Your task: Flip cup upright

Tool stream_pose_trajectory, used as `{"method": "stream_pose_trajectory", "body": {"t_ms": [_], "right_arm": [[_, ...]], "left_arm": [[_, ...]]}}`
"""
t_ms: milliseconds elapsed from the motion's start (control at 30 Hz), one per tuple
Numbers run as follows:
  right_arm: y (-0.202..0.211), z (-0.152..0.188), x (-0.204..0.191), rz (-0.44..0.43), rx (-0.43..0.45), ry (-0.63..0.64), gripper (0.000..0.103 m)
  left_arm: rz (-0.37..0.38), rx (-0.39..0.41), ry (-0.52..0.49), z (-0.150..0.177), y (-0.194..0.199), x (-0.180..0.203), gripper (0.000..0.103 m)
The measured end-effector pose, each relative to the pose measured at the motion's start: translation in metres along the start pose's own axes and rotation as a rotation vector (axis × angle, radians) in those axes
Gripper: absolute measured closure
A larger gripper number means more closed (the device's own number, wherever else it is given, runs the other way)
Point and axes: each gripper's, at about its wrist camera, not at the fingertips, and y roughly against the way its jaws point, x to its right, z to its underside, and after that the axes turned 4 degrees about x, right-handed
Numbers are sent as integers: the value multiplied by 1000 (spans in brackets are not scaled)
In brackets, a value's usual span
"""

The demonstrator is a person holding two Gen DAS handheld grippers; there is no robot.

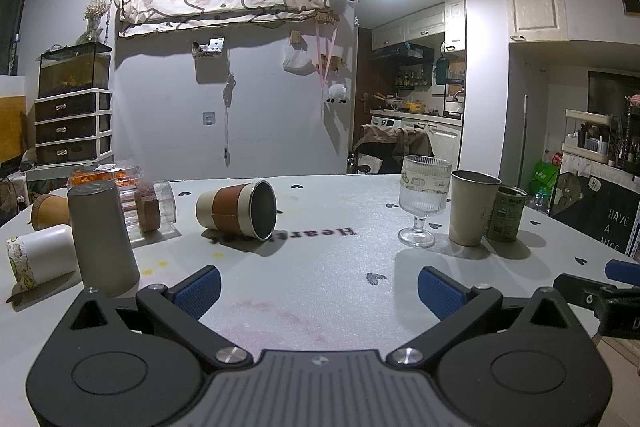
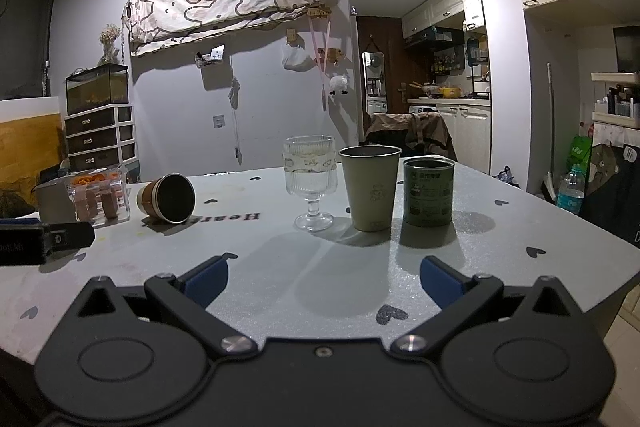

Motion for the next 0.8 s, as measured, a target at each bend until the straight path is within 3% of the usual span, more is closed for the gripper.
{"method": "stream_pose_trajectory", "body": {"t_ms": [800], "right_arm": [[-1,-2,-2,0,-2,-2,0]], "left_arm": [[1,5,-5,-1,1,0,0]]}}
